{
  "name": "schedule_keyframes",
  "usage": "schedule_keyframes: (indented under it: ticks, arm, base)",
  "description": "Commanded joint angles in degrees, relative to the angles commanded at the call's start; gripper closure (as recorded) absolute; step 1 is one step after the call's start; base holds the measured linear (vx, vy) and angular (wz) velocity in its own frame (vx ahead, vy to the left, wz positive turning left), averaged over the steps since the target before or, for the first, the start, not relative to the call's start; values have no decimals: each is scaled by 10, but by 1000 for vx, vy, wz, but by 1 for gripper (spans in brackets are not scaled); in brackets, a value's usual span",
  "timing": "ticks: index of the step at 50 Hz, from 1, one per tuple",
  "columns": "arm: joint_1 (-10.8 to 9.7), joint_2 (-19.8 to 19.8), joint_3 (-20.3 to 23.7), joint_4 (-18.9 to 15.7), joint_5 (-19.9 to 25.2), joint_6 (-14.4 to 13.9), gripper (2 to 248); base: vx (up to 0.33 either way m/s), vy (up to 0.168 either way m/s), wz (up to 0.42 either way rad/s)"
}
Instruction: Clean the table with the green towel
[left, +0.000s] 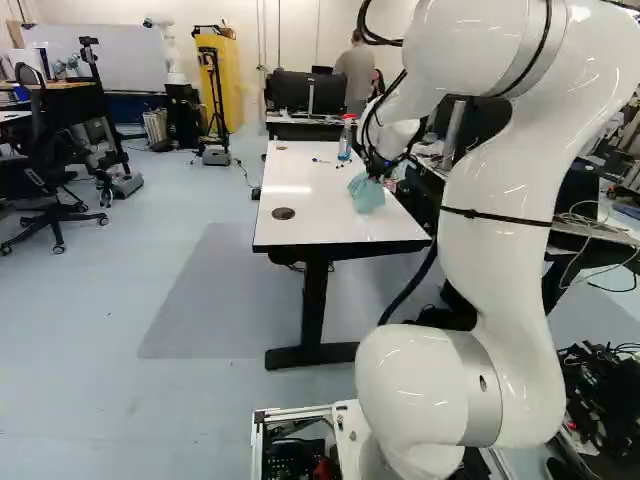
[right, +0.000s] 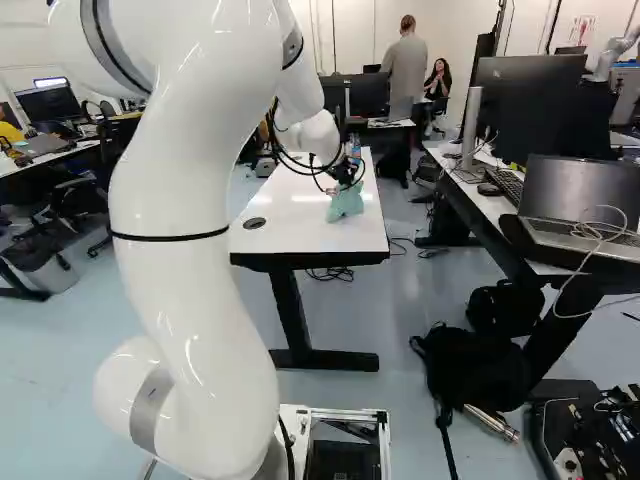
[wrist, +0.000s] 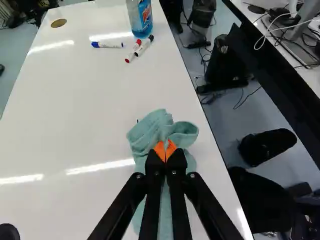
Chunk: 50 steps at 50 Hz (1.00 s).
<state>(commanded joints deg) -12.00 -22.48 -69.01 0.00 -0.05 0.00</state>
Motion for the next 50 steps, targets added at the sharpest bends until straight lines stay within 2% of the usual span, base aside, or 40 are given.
schedule_keyframes:
  ticks: [17,50]
  arm:
    - [0,-1,0,0,0,0,229]
    - [0,-31,-4,0,0,0,229]
  base:
    - [0,0,0]
    - [0,0,0]
